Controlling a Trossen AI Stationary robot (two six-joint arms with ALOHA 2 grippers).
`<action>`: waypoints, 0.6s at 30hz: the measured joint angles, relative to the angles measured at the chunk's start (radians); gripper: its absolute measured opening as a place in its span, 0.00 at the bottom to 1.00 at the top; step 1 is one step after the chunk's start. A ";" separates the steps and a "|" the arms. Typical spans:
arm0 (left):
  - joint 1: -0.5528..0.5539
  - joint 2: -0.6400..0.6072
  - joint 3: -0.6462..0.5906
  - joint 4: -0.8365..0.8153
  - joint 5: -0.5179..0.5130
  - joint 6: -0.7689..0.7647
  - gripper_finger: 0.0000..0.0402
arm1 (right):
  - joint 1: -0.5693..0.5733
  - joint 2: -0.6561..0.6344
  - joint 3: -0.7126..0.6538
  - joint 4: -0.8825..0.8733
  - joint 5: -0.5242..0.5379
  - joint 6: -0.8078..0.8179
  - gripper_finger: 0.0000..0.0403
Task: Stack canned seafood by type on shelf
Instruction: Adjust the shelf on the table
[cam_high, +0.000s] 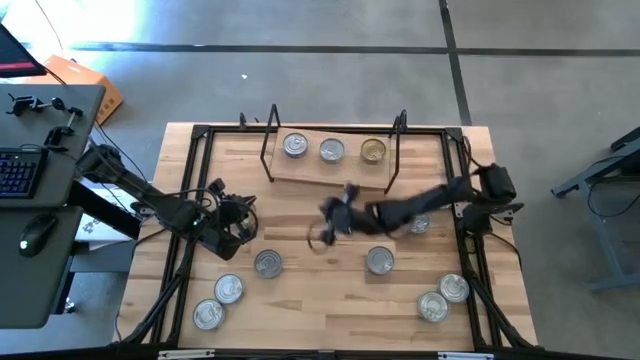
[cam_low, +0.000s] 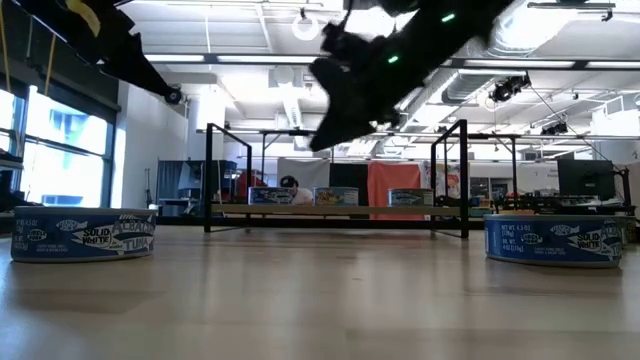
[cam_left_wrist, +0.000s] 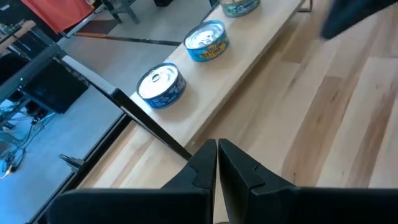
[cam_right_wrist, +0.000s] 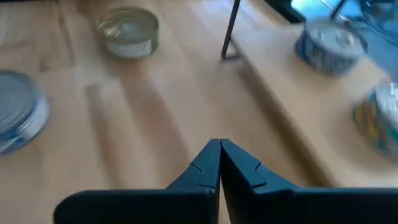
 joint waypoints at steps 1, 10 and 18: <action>-0.004 0.007 0.000 0.001 0.000 -0.009 0.02 | 0.044 -0.014 -0.010 -0.025 0.047 0.061 0.00; 0.020 0.123 0.000 0.006 -0.132 -0.085 0.02 | 0.343 -0.208 -0.032 -0.695 0.393 0.815 0.01; 0.164 0.153 0.000 -0.002 -0.150 -0.086 0.21 | 0.386 -0.293 -0.034 -1.182 0.364 1.193 0.28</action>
